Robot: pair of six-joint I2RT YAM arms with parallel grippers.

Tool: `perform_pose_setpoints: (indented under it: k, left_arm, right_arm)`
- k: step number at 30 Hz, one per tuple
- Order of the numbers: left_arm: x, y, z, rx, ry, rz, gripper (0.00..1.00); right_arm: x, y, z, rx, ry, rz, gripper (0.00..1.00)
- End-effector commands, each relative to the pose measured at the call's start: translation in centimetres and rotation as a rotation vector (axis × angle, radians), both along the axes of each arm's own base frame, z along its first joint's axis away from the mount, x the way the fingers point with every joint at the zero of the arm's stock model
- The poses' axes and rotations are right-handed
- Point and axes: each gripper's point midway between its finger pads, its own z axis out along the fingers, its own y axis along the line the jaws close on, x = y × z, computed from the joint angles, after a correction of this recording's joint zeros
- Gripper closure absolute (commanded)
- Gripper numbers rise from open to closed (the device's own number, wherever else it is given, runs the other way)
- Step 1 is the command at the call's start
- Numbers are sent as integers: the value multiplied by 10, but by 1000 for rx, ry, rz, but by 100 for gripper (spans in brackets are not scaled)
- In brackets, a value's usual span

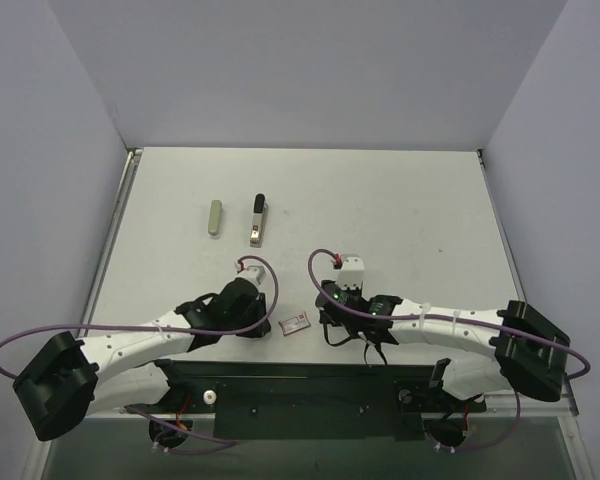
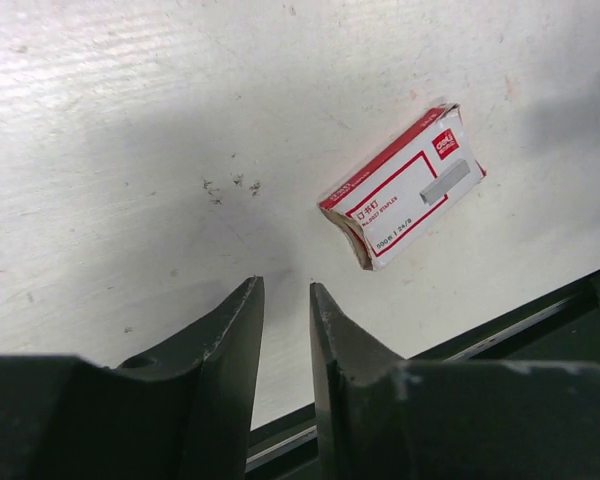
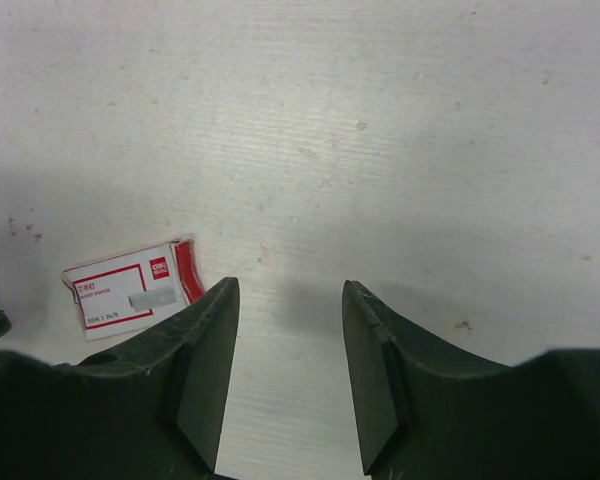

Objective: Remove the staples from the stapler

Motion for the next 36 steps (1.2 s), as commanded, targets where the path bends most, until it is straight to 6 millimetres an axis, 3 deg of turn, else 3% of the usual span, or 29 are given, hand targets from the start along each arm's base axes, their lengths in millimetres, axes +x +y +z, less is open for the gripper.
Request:
perform_pose_setpoints:
  k: [1,2,6,8,10,18,20,30,36]
  left_arm:
    - [17,1,37,2,-101,30,62]
    - [19,3,40,8,-114,35,61]
    - [28,7,65,-8,-190,59,50]
    - [32,10,78,-13,-221,70,30]
    - [36,10,91,-28,-252,79,19]
    - [52,15,128,-62,-379,134,13]
    - [56,16,135,-47,-388,142,13]
    - [76,30,179,-45,-532,236,11]
    - [83,35,195,-30,-601,248,10]
  right_arm:
    - [6,-43,13,-98,-70,-80,56]
    - [6,-45,20,-88,-86,-85,49]
    - [7,-68,38,-103,-144,-122,36]
    - [7,-79,48,-105,-176,-140,29]
    - [7,-87,57,-95,-195,-145,18]
    - [9,-110,94,-149,-235,-175,11]
    - [9,-111,103,-159,-244,-161,5]
    - [13,-129,156,-136,-338,-218,2]
    - [13,-139,176,-137,-384,-235,1]
